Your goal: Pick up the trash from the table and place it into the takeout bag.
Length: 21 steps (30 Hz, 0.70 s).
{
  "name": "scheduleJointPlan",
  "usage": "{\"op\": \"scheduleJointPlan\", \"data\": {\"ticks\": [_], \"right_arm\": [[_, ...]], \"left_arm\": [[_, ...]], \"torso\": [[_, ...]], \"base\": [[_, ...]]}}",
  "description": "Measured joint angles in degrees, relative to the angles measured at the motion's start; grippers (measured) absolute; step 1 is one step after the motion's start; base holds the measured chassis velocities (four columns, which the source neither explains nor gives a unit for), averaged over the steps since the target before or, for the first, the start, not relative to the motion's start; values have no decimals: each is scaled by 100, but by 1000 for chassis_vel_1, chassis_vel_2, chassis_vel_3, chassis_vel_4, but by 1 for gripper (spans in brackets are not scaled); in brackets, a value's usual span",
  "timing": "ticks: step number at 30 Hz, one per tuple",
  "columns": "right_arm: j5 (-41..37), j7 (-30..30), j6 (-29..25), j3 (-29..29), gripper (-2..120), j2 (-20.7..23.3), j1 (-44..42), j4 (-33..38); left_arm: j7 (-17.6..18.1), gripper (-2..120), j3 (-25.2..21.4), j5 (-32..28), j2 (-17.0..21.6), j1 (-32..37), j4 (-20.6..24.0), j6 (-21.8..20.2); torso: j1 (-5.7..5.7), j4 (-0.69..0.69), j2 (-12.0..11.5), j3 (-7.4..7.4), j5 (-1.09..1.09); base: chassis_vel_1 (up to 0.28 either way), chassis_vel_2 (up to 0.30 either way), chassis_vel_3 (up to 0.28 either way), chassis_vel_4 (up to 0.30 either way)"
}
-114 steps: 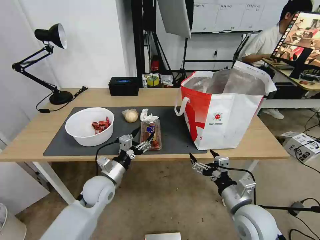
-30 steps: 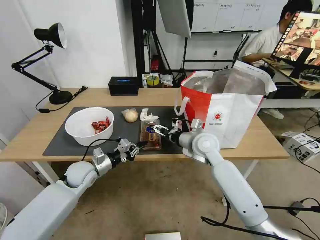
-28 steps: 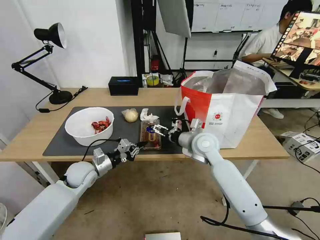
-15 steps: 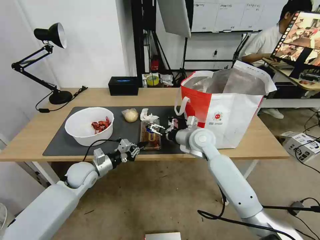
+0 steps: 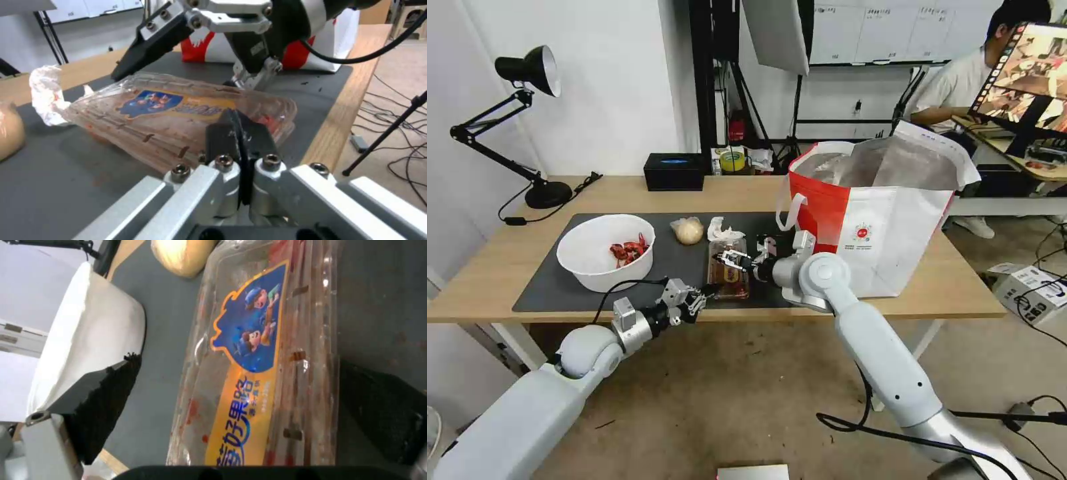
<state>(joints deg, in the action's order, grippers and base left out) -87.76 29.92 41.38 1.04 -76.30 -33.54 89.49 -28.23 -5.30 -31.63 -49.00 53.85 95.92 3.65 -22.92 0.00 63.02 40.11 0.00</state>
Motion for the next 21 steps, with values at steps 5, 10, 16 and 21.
{"op": "scheduleJointPlan", "data": {"ticks": [5, 10, 16, 21], "right_arm": [[-1, -43, 0, -12, 100, -26, 22, -51], [1, -81, 0, -42, 100, -53, 65, -108], [4, -79, 0, -111, 100, -99, 144, -212], [-14, -82, 0, -145, 100, -105, 193, -283]], "left_arm": [[0, 0, 2, 2, -15, 14, -13, 18], [-2, 0, 2, -1, -13, 20, -15, 44], [-8, 0, 12, -6, -12, 11, -7, 53], [-8, 0, 14, -3, -26, 24, -7, 69]], "torso": [[0, 0, 0, 0, 0], [0, 0, 0, 0, 0], [0, 0, 0, 0, 0], [0, 0, 0, 0, 0]], "base": [[0, 0, 0, 0], [0, 0, 0, 0], [0, 0, 0, 0], [0, 0, 0, 0]]}}
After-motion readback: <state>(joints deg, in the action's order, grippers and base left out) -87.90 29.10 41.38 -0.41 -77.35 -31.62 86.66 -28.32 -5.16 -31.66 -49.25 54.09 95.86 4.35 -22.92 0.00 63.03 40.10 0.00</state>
